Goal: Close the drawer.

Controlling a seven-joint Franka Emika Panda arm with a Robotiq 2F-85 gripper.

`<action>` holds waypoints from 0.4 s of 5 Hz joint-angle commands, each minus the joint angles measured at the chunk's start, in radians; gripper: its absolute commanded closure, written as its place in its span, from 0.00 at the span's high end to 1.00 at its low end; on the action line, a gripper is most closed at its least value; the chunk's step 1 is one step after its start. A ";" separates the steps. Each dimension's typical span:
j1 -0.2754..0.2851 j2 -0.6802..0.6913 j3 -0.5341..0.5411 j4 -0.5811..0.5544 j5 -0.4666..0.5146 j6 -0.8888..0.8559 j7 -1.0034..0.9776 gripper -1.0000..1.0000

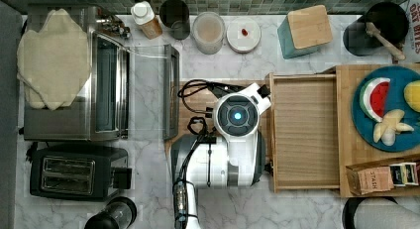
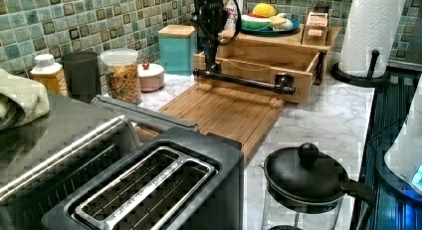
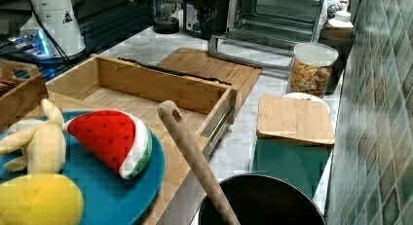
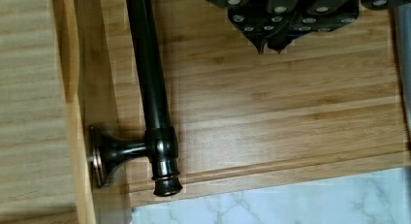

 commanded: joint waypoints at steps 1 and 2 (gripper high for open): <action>0.003 0.019 0.003 -0.141 -0.022 0.114 0.007 0.00; -0.010 0.001 -0.009 -0.195 -0.076 0.221 0.020 0.00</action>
